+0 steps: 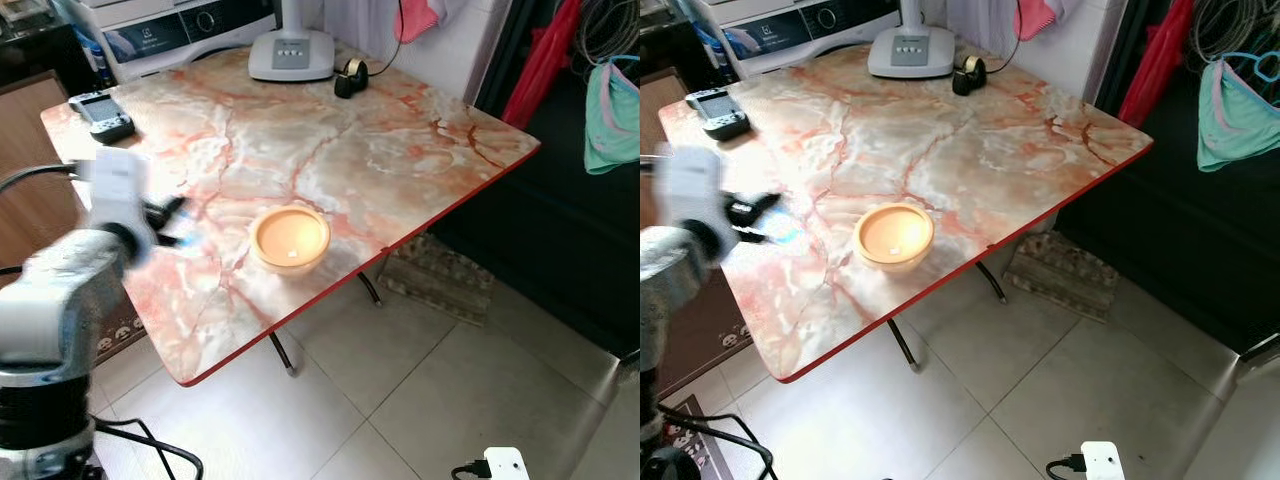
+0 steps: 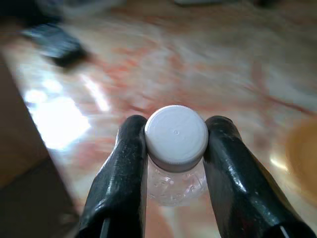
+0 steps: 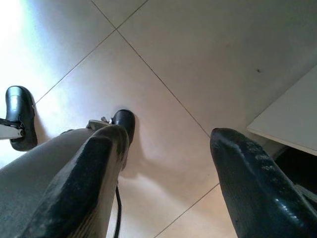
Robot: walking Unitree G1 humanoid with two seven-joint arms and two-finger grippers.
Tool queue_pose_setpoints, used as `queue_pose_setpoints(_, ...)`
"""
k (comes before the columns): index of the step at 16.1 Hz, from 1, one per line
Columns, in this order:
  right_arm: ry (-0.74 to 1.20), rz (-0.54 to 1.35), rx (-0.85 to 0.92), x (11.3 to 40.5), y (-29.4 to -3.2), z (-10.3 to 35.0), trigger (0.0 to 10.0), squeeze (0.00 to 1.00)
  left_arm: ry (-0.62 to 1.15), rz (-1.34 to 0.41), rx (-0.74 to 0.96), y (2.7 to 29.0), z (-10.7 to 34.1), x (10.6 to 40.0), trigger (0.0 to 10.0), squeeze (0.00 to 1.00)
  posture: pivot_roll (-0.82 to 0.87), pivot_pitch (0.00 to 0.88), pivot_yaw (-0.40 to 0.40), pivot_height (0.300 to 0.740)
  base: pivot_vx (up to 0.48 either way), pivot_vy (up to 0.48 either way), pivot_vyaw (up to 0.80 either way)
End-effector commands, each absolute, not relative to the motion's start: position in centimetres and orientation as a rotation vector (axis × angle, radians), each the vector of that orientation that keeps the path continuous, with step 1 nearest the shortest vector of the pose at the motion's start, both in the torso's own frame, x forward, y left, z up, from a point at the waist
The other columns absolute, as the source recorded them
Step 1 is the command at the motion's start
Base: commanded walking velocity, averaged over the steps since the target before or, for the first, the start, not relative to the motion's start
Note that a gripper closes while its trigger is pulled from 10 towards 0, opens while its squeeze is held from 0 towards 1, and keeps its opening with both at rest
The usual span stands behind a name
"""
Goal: Restocking fridge
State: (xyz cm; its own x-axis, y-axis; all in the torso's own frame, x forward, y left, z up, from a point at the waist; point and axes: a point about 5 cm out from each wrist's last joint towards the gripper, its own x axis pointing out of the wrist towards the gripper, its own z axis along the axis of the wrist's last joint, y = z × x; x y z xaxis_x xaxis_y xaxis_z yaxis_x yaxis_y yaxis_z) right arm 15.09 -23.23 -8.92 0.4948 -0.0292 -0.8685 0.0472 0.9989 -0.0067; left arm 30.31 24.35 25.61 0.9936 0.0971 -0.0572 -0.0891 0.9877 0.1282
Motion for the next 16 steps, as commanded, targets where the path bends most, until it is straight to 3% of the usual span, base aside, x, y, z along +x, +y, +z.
queue_pose_setpoints(1,1.068,-0.055,0.032,14.4,-23.3,-9.2,10.0,0.00,0.042,0.239,0.137,27.5,25.0,29.6,1.9,0.00,0.10,0.124,-0.002,0.740,0.000,0.000,0.00)
queue_pose_setpoints(2,1.067,-0.054,0.033,14.4,-23.3,-9.2,10.0,0.00,0.064,0.301,0.125,29.0,23.9,29.1,8.7,0.00,0.11,0.126,-0.004,0.740,0.000,0.000,0.00)
queue_pose_setpoints(3,1.068,-0.053,0.033,14.4,-23.3,-9.2,10.0,0.00,0.082,0.341,0.115,29.9,23.1,28.7,10.0,0.00,0.11,0.126,-0.004,0.740,0.000,0.000,0.00)
queue_pose_setpoints(5,1.068,-0.054,0.034,14.3,-23.3,-9.2,10.0,0.00,0.140,0.488,0.080,32.8,19.0,26.7,10.0,0.00,0.11,0.126,-0.002,0.740,0.000,0.000,0.00)
queue_pose_setpoints(7,1.068,-0.053,0.034,14.3,-23.3,-9.2,10.0,0.00,0.162,0.527,0.073,33.5,17.2,25.9,10.0,0.00,0.10,0.127,-0.005,0.740,0.000,0.000,0.00)
queue_pose_setpoints(9,1.067,-0.054,0.036,14.3,-23.3,-9.2,10.0,0.00,0.237,0.621,0.052,34.5,12.5,23.7,10.0,0.00,0.09,0.128,0.000,0.740,0.000,0.000,0.00)
queue_pose_setpoints(14,1.057,-0.063,0.042,14.6,-23.3,-9.1,10.0,0.00,0.445,0.664,0.060,34.1,3.2,19.8,10.0,0.00,0.06,0.113,0.008,0.740,0.000,0.000,0.00)
queue_pose_setpoints(16,1.053,-0.066,0.043,14.7,-23.3,-9.0,10.0,0.00,0.515,0.645,0.085,33.4,1.4,19.1,10.0,0.00,0.06,0.106,0.006,0.740,0.000,0.000,0.00)
